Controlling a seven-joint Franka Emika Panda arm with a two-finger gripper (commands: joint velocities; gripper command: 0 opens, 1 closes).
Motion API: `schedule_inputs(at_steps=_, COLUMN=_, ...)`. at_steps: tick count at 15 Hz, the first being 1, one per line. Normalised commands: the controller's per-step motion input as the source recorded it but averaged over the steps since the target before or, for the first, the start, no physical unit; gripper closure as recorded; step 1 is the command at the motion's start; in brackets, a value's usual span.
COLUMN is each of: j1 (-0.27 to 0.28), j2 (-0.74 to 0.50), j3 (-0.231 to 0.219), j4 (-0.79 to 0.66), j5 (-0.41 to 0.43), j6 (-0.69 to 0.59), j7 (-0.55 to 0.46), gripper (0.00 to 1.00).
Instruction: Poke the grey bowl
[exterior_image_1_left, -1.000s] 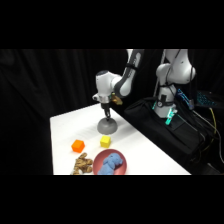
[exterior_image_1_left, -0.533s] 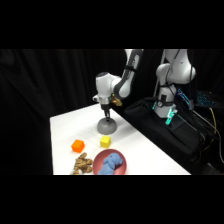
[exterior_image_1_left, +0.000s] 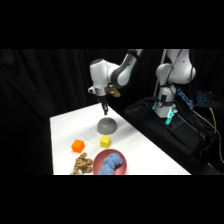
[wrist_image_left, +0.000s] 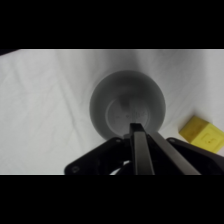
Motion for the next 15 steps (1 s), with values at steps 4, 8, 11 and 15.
schedule_inputs(at_steps=4, j1=0.029, j2=-0.19, j3=0.027, j4=0.25, j5=-0.066, j6=-0.5, j7=0.01, gripper=0.73)
schedule_inputs(at_steps=8, j1=0.025, j2=-0.11, j3=0.04, j4=0.24, j5=-0.015, j6=-0.37, j7=0.0, gripper=0.3)
schedule_inputs(at_steps=11, j1=0.044, j2=-0.11, j3=0.045, j4=0.24, j5=-0.064, j6=-0.4, j7=0.06, gripper=0.0)
schedule_inputs(at_steps=15, j1=0.04, j2=-0.11, j3=0.035, j4=0.21, j5=-0.097, j6=-0.32, j7=0.07, gripper=0.0)
